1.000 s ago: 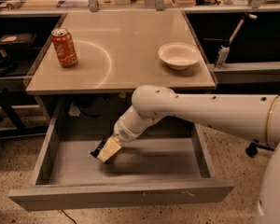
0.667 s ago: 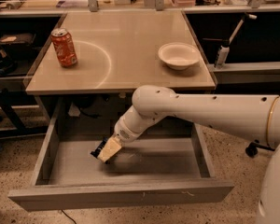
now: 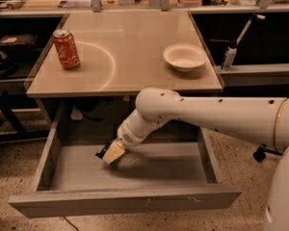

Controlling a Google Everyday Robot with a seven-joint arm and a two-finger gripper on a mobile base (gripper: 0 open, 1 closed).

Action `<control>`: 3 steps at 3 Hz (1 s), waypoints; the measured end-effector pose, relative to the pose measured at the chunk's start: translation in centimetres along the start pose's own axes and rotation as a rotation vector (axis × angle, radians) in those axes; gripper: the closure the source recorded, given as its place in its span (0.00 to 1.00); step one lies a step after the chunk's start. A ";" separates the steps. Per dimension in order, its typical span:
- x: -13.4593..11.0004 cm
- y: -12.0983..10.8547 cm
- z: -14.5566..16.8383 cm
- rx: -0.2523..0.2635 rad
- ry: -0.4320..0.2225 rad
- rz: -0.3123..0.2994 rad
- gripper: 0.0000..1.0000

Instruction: Place rxbar blueberry into top drawer

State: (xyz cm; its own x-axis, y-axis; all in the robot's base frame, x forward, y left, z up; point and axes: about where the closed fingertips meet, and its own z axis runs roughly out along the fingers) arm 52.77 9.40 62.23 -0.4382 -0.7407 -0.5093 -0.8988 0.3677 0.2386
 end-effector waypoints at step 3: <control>0.0 0.0 0.0 0.000 0.000 0.000 0.00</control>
Offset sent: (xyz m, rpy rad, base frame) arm 0.0000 0.0000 0.0000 0.0000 0.0000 0.0000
